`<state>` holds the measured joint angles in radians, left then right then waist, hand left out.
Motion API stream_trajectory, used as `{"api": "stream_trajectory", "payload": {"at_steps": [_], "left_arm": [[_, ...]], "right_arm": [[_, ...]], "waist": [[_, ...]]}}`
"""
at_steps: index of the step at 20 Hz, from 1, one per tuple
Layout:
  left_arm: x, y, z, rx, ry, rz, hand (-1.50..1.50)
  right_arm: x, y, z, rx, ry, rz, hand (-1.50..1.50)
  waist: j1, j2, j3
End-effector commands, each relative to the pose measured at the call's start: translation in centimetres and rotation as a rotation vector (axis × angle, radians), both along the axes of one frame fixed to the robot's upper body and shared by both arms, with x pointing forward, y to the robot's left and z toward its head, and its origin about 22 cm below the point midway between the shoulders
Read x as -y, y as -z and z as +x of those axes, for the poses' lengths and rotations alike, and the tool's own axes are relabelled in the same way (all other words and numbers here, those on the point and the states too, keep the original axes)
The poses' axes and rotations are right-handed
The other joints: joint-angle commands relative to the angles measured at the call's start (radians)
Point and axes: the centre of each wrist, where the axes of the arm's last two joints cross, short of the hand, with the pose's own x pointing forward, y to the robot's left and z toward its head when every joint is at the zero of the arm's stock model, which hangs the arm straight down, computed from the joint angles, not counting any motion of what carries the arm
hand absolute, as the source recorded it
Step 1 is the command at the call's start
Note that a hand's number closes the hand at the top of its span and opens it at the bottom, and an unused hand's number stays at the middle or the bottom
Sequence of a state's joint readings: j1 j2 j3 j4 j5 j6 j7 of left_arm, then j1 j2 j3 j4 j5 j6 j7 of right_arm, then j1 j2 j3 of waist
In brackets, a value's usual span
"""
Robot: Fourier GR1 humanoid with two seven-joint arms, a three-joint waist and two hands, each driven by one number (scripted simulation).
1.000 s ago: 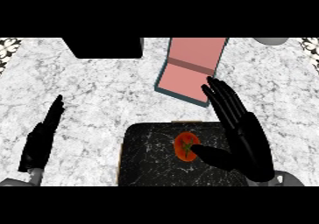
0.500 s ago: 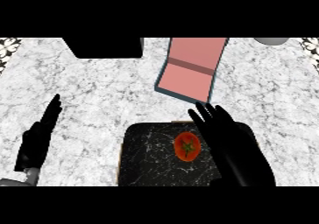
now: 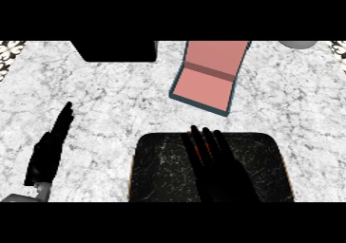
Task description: Pick the tomato from the tray and place it in the cardboard box
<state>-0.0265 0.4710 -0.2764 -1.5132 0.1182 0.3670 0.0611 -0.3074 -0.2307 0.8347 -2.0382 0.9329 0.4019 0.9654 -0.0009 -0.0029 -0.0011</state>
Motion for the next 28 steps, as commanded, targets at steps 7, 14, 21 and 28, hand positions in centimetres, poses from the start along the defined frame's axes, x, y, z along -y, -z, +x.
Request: {"api": "stream_trajectory", "payload": {"at_steps": [7, 14, 21, 28], "left_arm": [[-0.7, 0.2, -0.2, -0.004, 0.004, -0.004, 0.00], [-1.0, -0.4, 0.4, 0.013, -0.003, 0.001, 0.00], [0.2, -2.1, 1.8, 0.004, 0.000, 0.011, 0.00], [-0.8, -0.5, -0.2, 0.007, 0.007, 0.013, 0.00]], "right_arm": [[-1.9, 3.8, 0.4, -0.051, 0.136, -0.106, -1.50], [-0.1, 2.5, 0.5, -0.035, 0.133, -0.089, -1.50], [-0.3, 4.6, 2.4, -0.047, 0.127, -0.107, -1.50], [-2.0, 5.8, 2.2, -0.023, 0.131, -0.079, -1.50]], "waist": [[0.002, 0.002, 0.001], [0.001, 0.002, 0.001], [0.001, 0.002, 0.001], [0.003, 0.002, 0.001]]}}
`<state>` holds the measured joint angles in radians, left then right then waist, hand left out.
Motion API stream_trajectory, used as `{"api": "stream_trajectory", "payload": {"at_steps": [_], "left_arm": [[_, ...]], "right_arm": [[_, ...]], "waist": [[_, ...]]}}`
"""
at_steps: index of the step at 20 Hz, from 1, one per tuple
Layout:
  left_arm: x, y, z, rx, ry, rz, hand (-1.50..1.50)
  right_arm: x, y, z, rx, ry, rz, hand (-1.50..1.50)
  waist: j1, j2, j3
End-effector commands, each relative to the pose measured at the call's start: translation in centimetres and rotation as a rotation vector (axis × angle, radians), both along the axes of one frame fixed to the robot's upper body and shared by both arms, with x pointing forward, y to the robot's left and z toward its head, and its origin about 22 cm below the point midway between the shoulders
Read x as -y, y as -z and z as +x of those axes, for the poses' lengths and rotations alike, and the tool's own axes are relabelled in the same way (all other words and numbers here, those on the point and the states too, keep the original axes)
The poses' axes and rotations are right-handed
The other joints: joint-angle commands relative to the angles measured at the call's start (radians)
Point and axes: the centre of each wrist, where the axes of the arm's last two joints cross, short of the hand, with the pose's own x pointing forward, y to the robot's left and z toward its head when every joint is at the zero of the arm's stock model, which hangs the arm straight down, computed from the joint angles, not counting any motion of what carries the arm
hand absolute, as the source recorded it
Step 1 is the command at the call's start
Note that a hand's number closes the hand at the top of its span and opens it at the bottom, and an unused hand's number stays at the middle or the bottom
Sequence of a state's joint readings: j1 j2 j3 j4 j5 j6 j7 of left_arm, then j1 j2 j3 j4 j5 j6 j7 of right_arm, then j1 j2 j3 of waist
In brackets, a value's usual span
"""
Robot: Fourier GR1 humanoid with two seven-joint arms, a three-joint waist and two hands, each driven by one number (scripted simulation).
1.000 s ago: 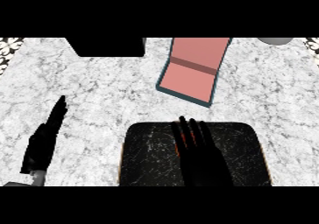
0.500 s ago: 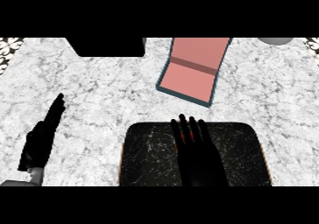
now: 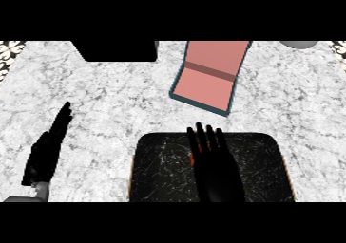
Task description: Pick the tomato from the tray and place it in the cardboard box
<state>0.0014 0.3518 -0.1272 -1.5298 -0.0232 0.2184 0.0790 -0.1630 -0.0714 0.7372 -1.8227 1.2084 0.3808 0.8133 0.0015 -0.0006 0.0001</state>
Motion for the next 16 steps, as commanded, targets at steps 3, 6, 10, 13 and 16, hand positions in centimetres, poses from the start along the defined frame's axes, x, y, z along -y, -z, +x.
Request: {"api": "stream_trajectory", "payload": {"at_steps": [3, 6, 10, 13, 16], "left_arm": [[-0.5, -0.9, -0.1, 0.016, -0.010, -0.001, 0.00], [1.9, -0.5, -0.9, -0.002, -0.017, -0.005, 0.00], [-1.0, 1.5, 0.9, -0.006, -0.007, -0.002, 0.00], [-0.9, -1.2, -0.8, 0.006, 0.000, -0.006, 0.00], [-0.8, 1.3, -1.6, -0.003, 0.000, 0.005, 0.00]], "right_arm": [[-1.2, 0.6, -0.6, -0.011, 0.003, 0.007, -1.50], [-0.5, 2.8, 1.2, -0.009, 0.013, -0.011, -1.50], [0.6, 2.2, 2.9, -0.032, 0.009, -0.043, -1.50], [0.2, 2.5, 1.1, -0.054, 0.017, -0.068, -1.50], [-0.7, 0.3, 1.1, -0.065, 0.007, -0.006, 1.50]], "waist": [[0.000, 0.000, 0.000], [0.002, 0.000, 0.000], [-0.001, 0.001, 0.000], [0.001, -0.001, 0.000], [0.001, 0.000, 0.000]]}}
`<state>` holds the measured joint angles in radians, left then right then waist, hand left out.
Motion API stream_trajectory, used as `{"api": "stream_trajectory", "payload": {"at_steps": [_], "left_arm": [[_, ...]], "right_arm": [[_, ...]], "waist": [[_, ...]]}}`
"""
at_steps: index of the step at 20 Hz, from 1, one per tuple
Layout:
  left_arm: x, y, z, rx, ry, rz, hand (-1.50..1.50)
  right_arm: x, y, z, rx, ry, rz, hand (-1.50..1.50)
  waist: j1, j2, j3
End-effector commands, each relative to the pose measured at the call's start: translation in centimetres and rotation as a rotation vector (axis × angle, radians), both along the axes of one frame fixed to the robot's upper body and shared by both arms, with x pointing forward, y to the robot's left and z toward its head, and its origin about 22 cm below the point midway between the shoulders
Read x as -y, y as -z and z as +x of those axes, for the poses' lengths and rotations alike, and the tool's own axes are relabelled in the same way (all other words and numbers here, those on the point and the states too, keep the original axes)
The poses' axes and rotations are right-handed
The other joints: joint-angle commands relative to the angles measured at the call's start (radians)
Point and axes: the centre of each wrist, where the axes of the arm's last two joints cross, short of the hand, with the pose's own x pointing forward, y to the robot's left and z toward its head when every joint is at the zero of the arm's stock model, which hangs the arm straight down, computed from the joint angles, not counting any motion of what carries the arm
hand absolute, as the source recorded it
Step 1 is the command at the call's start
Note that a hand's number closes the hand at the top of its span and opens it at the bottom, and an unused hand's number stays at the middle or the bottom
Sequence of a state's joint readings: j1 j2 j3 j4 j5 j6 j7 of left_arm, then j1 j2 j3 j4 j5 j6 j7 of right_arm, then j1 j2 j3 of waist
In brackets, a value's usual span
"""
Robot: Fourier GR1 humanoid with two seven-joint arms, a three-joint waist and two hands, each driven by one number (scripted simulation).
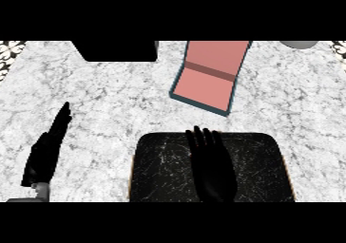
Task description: Pick the tomato from the tray and place it in the cardboard box
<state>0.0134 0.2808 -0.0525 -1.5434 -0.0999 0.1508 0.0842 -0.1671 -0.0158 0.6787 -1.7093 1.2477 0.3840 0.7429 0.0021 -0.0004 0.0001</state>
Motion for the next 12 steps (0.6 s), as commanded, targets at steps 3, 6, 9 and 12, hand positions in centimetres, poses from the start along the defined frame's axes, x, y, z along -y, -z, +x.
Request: {"api": "stream_trajectory", "payload": {"at_steps": [3, 6, 9, 12], "left_arm": [[0.0, -0.8, 0.2, 0.005, 0.003, 0.001, 0.00], [0.6, 0.3, -1.6, -0.001, 0.000, 0.000, 0.00], [0.7, -0.2, 0.1, 0.001, 0.000, 0.011, 0.00], [0.2, 0.8, 0.0, 0.008, 0.016, -0.012, 0.00]], "right_arm": [[0.5, 2.2, -1.5, 0.040, -0.034, -0.010, 1.50], [-1.1, 0.8, 0.5, 0.209, -0.032, -0.053, 1.50], [-0.3, 0.1, 1.5, 0.255, -0.039, -0.072, 1.50], [6.3, -1.3, 4.8, 0.259, -0.105, -0.045, 1.50]], "waist": [[-0.001, -0.001, 0.000], [0.007, -0.001, 0.000], [0.000, 0.000, 0.000], [-0.002, 0.003, 0.000]]}}
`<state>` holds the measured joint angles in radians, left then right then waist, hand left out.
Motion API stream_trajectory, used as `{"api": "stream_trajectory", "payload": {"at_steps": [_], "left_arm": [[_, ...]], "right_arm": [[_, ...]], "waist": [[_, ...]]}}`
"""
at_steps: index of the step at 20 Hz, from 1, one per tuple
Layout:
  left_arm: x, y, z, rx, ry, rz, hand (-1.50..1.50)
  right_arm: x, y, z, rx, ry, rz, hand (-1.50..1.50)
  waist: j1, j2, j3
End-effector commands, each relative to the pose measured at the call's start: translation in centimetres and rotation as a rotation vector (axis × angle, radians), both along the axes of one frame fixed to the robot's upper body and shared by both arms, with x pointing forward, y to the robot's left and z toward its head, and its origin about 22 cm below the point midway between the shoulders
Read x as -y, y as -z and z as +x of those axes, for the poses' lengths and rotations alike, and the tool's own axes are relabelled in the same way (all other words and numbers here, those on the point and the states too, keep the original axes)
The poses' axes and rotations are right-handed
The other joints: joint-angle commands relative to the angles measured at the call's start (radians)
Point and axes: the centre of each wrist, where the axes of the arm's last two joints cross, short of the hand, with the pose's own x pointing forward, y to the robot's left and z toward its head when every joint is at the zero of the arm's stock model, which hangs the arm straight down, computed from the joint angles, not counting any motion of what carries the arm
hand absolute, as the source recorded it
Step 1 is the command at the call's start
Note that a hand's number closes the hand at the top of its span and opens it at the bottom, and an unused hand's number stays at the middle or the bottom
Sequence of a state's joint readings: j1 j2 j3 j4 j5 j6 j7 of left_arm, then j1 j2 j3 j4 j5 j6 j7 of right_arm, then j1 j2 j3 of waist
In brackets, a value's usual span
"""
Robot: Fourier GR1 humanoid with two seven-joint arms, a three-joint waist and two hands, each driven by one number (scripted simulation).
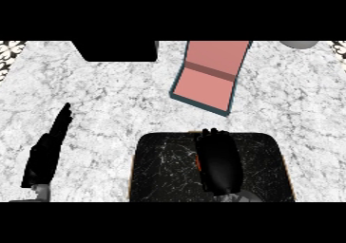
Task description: Pick the tomato from the tray and place it in the cardboard box
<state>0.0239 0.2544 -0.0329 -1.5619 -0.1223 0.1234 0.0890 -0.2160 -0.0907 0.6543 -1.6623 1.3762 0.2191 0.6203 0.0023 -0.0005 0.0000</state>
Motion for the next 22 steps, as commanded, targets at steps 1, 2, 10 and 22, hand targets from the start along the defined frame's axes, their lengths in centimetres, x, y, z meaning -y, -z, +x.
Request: {"api": "stream_trajectory", "payload": {"at_steps": [1, 2, 10, 22], "left_arm": [[0.4, -0.1, 0.1, 0.006, 0.000, -0.012, 0.00], [0.3, -0.8, 1.0, 0.009, 0.007, -0.014, 0.00], [0.8, -0.9, 0.4, 0.031, 0.052, -0.020, 0.00], [1.2, -0.4, 0.8, 0.022, 0.064, -0.004, 0.00]], "right_arm": [[8.2, -1.7, 5.5, -0.002, -0.055, 0.018, 1.50], [10.2, -1.9, 6.4, 0.006, -0.078, 0.028, 1.50], [23.9, -6.1, 11.4, -0.073, -0.135, 0.063, 1.50], [32.1, -12.1, 16.2, 0.076, -0.474, 0.600, 1.50]], "waist": [[0.010, 0.010, 0.002], [0.011, 0.022, 0.004], [0.063, 0.038, 0.008], [0.067, 0.022, 0.004]]}}
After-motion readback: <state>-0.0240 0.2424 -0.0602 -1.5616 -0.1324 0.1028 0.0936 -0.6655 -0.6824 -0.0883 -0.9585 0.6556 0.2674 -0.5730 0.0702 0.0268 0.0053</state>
